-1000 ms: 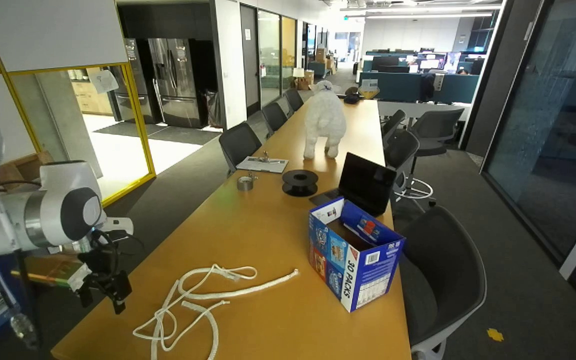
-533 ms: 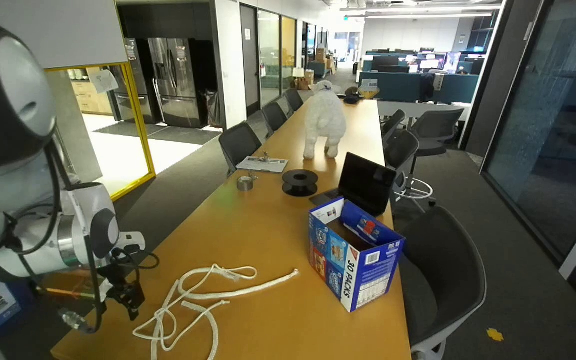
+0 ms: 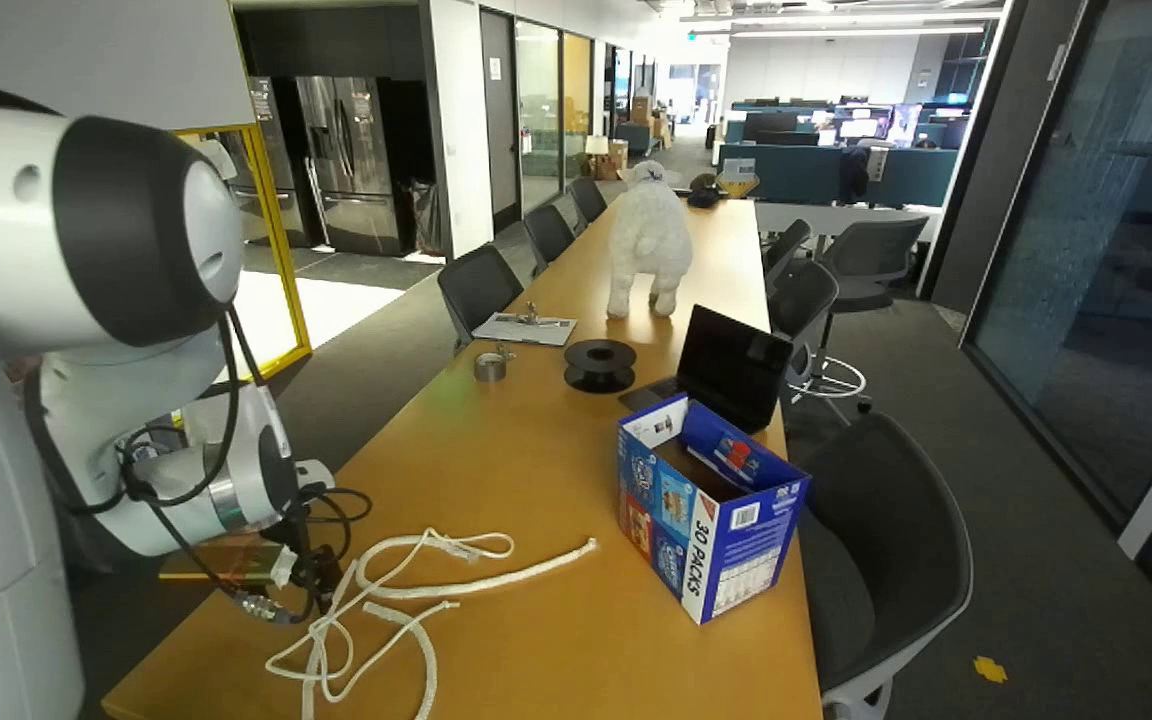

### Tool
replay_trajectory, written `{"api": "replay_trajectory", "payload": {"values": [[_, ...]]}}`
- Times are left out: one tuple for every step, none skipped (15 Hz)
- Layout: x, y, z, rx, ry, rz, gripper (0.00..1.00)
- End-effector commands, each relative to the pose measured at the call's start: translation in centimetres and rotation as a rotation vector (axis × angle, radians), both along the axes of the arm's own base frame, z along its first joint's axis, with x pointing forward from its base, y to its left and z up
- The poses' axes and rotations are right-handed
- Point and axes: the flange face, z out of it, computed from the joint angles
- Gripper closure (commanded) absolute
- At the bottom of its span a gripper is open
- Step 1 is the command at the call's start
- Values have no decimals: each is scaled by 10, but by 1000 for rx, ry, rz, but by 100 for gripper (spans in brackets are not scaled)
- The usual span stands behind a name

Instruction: Put the ropes inside the blue box.

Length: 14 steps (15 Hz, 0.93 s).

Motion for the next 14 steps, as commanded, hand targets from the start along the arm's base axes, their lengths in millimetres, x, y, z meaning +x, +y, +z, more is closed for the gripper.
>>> {"api": "replay_trajectory", "payload": {"values": [[20, 7, -32, 5, 14, 10, 0], [23, 6, -39, 6, 23, 0, 0], [26, 5, -46, 10, 29, -6, 0], [28, 4, -54, 7, 34, -11, 0], [31, 1, -61, -4, 38, -14, 0], [34, -2, -66, -8, 41, -18, 0], [36, -6, -70, -8, 42, -25, 0], [38, -9, -72, -7, 42, -32, 0], [40, -12, -73, -4, 38, -40, 0], [42, -15, -72, 2, 34, -50, 0], [43, -17, -69, 12, 30, -57, 0], [43, -19, -67, 28, 29, -75, 0], [44, -22, -64, 52, 30, -93, 0], [46, -24, -61, 76, 27, -110, 0]]}}
